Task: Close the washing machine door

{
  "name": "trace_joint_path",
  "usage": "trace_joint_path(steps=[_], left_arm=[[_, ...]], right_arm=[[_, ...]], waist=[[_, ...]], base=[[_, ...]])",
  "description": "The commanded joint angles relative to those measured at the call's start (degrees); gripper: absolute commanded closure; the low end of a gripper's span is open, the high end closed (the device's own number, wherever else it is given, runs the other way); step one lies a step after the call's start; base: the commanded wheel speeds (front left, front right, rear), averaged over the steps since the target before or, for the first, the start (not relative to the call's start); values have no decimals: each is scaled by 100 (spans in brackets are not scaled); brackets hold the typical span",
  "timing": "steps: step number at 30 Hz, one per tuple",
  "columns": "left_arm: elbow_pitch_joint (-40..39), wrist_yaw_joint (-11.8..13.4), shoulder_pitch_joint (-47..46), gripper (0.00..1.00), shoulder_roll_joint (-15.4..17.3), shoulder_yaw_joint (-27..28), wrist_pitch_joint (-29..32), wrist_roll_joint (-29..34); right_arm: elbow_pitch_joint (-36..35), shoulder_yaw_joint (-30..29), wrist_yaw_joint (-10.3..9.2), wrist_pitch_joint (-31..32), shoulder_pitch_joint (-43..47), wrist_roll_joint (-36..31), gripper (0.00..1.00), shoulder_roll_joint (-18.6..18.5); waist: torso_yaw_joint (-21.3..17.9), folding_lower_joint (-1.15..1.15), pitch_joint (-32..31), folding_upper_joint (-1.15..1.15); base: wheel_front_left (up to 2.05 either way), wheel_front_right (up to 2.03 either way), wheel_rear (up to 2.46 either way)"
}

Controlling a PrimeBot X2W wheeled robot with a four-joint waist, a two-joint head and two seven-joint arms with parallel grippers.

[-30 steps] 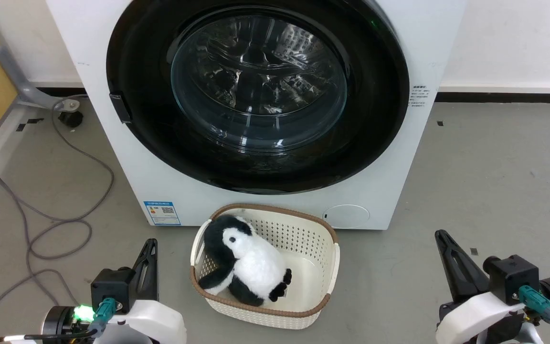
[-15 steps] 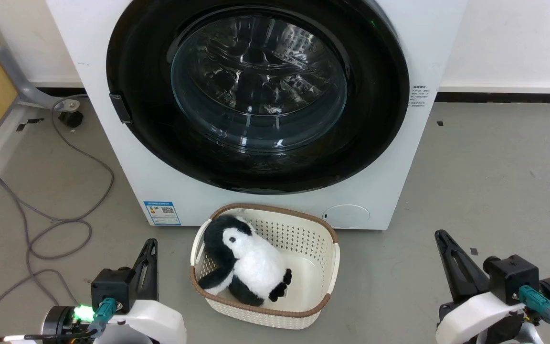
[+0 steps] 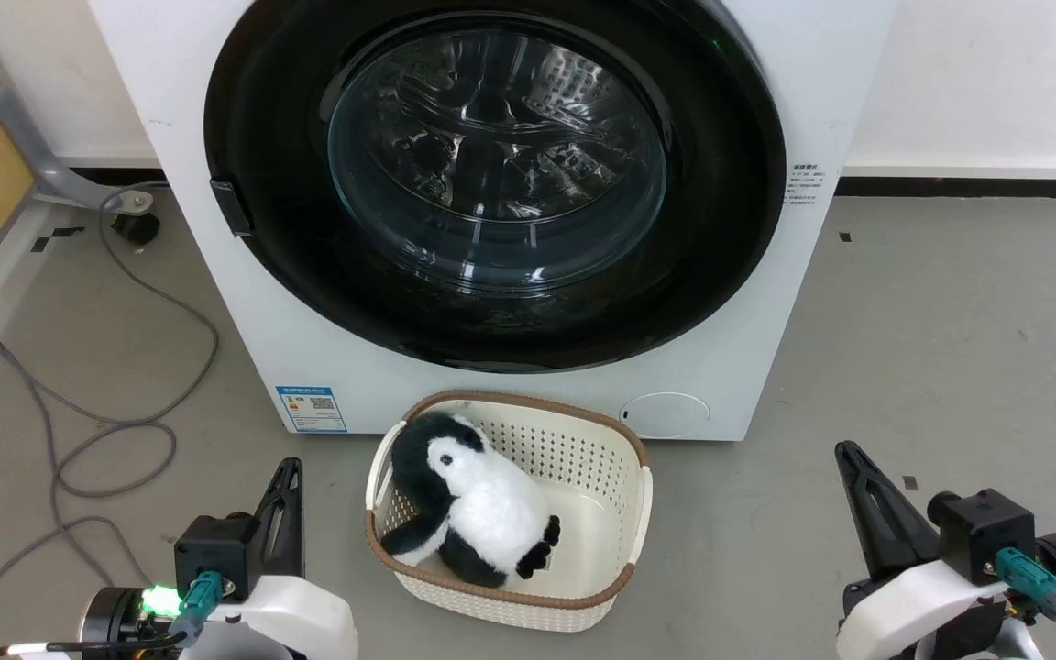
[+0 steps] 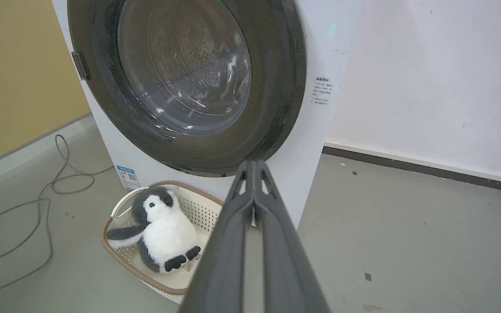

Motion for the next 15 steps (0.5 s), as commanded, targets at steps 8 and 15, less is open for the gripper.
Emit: trace_joint_path(steps=[8, 15], left_arm=[[-20, -25, -88, 100, -1, -2, 2, 17], [-20, -25, -88, 100, -1, -2, 2, 17]], right_arm=[[-27, 2, -5, 3, 54, -44, 100, 28], [-27, 2, -5, 3, 54, -44, 100, 28]], waist=[[0, 0, 0, 0], [0, 0, 0, 0]], base=[[0, 0, 0], [0, 0, 0]])
